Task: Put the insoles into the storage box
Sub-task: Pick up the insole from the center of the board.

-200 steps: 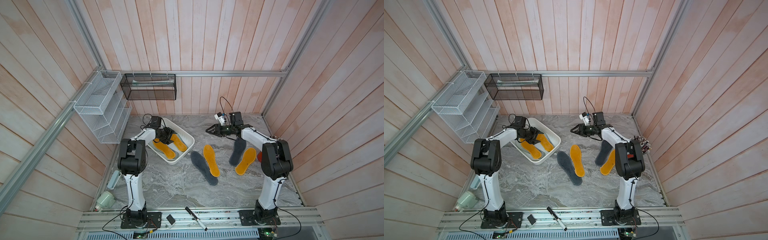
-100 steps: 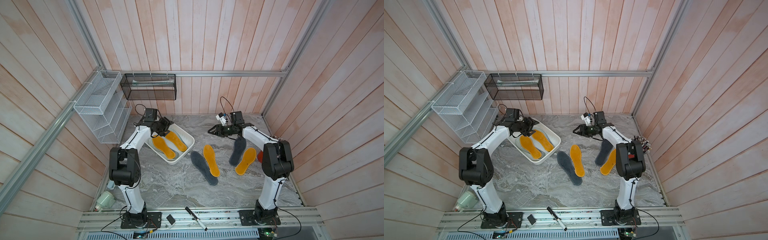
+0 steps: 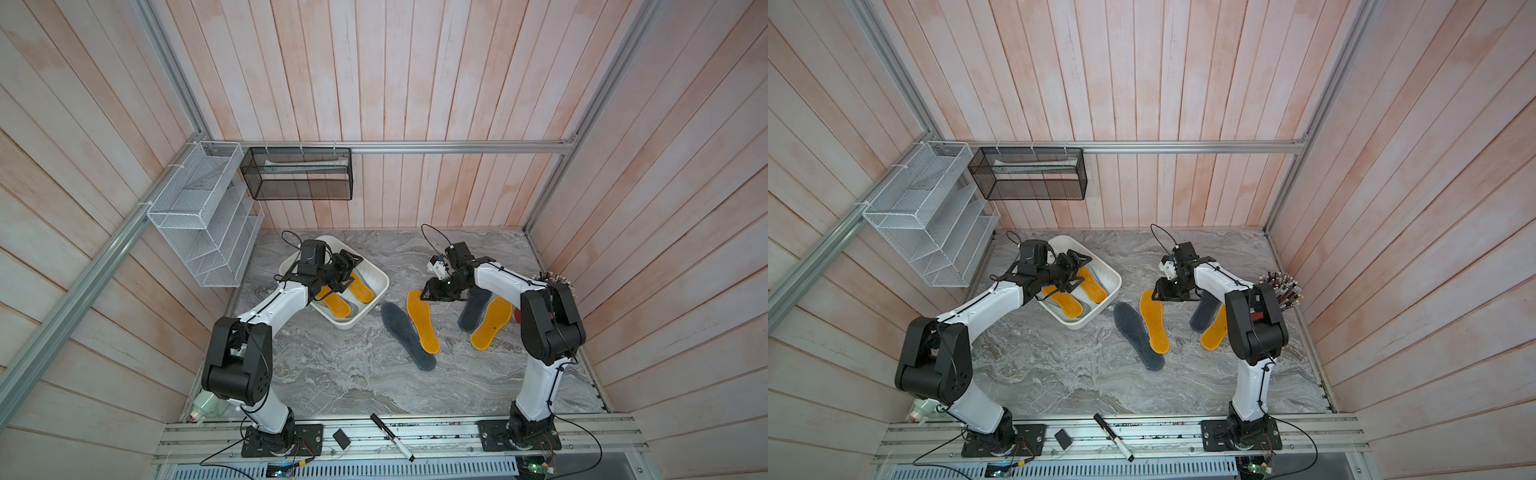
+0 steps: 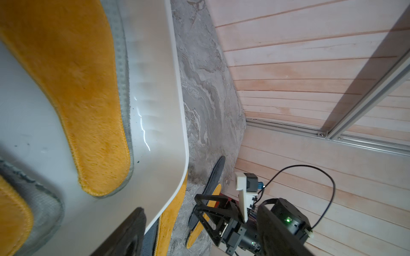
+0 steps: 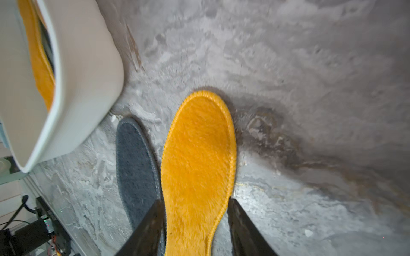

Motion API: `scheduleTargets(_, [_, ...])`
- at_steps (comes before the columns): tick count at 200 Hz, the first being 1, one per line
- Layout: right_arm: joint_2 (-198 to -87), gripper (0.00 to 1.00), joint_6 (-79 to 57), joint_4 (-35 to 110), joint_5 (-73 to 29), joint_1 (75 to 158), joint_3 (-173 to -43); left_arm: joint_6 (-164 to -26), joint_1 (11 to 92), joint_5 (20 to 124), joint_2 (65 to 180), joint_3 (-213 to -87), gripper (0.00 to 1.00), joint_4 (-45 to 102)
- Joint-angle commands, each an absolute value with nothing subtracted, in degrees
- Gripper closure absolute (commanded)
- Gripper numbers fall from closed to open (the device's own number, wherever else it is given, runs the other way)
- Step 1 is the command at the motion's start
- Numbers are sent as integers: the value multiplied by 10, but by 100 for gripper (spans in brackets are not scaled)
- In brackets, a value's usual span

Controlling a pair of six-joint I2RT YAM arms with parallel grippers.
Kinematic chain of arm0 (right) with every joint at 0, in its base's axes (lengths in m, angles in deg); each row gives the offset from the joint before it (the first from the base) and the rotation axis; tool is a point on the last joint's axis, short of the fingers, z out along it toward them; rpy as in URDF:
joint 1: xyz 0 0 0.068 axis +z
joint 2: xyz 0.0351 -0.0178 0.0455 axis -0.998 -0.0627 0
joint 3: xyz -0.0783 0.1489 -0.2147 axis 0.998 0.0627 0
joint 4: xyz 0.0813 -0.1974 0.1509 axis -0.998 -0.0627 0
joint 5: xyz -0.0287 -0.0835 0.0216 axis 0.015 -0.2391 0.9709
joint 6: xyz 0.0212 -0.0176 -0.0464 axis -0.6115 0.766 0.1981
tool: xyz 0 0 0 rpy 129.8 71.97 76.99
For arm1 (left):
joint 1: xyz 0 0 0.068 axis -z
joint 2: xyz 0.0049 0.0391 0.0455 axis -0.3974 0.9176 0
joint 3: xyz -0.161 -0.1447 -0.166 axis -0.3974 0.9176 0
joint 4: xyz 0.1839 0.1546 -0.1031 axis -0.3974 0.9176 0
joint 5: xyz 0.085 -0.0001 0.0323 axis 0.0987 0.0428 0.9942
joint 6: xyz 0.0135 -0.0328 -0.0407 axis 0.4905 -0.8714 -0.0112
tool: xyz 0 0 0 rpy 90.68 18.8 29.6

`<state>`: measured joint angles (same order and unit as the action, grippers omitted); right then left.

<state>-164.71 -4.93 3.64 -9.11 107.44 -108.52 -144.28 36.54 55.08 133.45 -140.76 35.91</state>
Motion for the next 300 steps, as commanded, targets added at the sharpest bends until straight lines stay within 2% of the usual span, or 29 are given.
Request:
scheduleTargets(1, [-1627, 50, -47, 7, -155, 1095, -1075, -1441, 371, 552, 1331, -1419, 20, 339])
scheduleTargets(70, [-1603, 51, -78, 22, -173, 1106, -1024, -1432, 375, 557, 1299, -1397, 21, 362])
scheduleTargets(178, [-1622, 52, -94, 29, -203, 1131, -1003, -1430, 390, 596, 1251, -1358, 20, 413])
scheduleTargets(237, [-1630, 57, -108, 41, -236, 1138, -990, -1438, 391, 599, 1257, -1358, 20, 413])
scheduleTargets(300, [-1655, 60, -109, 45, -224, 1162, -1004, -1436, 391, 595, 1267, -1362, 20, 414])
